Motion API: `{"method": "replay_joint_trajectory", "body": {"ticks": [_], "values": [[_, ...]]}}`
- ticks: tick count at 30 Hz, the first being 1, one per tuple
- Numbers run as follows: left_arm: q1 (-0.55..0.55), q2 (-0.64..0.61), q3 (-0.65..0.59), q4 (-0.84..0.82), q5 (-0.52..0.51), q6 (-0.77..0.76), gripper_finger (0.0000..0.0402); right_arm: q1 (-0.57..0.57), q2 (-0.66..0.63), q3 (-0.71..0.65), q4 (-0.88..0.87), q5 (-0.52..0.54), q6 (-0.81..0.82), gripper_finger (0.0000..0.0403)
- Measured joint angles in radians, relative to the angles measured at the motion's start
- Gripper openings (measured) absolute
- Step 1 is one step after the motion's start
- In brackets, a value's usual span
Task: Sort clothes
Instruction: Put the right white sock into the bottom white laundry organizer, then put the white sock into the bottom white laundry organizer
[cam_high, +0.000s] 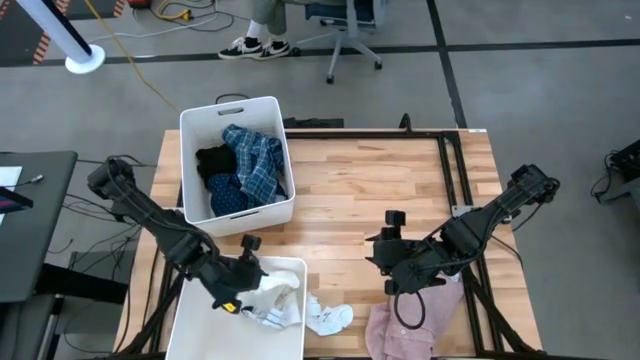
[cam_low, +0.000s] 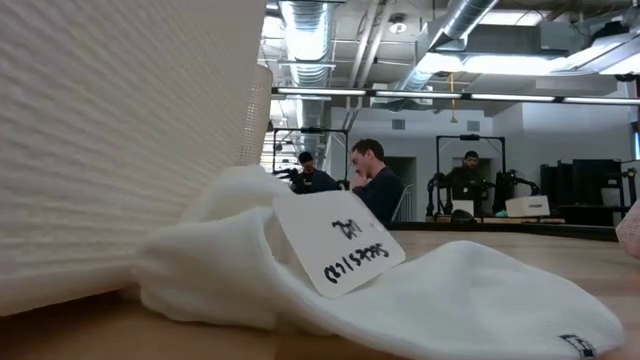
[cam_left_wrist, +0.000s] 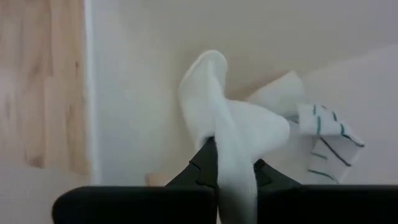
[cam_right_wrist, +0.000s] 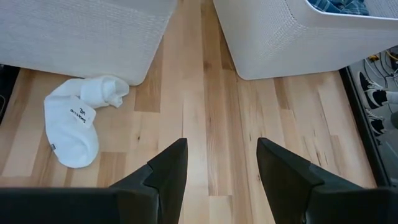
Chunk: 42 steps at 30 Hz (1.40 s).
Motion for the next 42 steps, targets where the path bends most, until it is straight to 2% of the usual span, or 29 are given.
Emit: {"method": "replay_joint_trajectory", "body": {"ticks": [6,13,19,24,28,37,42], "values": [[0.039,0.064,0.0,-0.005,0.086,-0.01,0.0024,0.001,0.0,0.0,0.001,0.0,0.003,0.0204],[0.058,0.121,0.004,0.006,0.111,-0.005,0.0048,0.007,0.0,-0.079,0.047,-0.001,0.002,0.0204],[0.058,0.11,0.01,0.014,0.129,0.003,0.0098,0.012,0.0,-0.137,0.076,-0.006,0.006,0.0204],[0.058,0.093,0.044,-0.018,0.161,-0.018,0.0152,0.022,0.0,-0.141,0.093,-0.006,0.006,0.0204],[0.055,0.071,0.068,-0.018,0.167,-0.017,0.018,0.043,0.0,-0.141,0.124,-0.008,-0.003,0.0204],[0.051,0.038,0.111,-0.016,0.273,-0.011,0.019,0.111,0.0,-0.141,0.175,-0.011,-0.009,0.0204],[0.033,0.039,0.158,-0.018,0.274,0.022,0.019,0.137,0.0,-0.141,0.2,-0.014,-0.009,0.0204]]}}
